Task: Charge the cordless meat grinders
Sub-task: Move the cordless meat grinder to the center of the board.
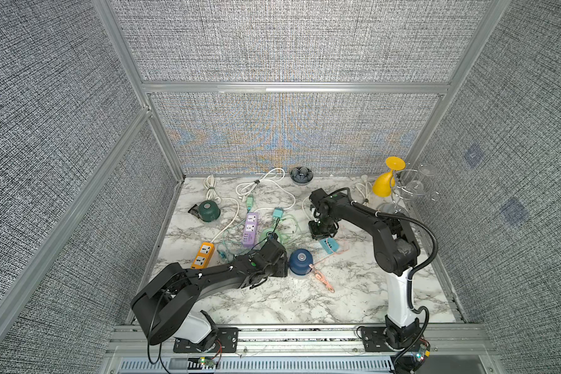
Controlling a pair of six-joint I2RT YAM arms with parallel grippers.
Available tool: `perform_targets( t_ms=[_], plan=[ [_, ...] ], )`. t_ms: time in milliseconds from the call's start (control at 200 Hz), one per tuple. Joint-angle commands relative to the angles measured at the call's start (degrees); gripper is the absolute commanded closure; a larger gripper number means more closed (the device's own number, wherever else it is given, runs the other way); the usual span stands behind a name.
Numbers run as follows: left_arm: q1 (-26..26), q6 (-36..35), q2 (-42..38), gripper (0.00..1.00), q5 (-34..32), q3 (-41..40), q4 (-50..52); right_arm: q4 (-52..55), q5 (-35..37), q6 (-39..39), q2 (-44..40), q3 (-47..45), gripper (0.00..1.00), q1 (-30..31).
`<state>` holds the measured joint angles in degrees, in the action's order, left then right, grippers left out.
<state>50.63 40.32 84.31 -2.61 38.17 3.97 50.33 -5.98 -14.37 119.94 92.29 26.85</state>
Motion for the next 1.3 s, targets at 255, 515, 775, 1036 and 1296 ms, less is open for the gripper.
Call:
perform_targets(
  t_ms=[255,515,775,1036,1296],
  plan=[
    [3.89,-1.20,11.70,0.37,4.33,9.46,-5.27,0.27,0.53,2.64,-1.81,-0.42,1.00,-5.90],
    [6.74,-1.38,22.47,0.37,7.33,19.98,-6.45,0.87,0.44,3.54,-1.28,0.29,1.00,-7.55],
    [9.12,-0.94,30.59,0.37,9.05,28.74,-6.62,1.48,-0.24,4.61,-2.84,0.69,1.00,-8.92],
    [9.40,-3.05,27.51,0.34,6.23,29.71,-2.29,2.46,-2.43,4.70,-4.75,1.25,1.00,-8.41],
    [9.55,-4.45,13.25,0.14,1.01,22.44,10.53,3.29,-3.77,3.41,-9.17,1.96,0.79,-4.51]
  ],
)
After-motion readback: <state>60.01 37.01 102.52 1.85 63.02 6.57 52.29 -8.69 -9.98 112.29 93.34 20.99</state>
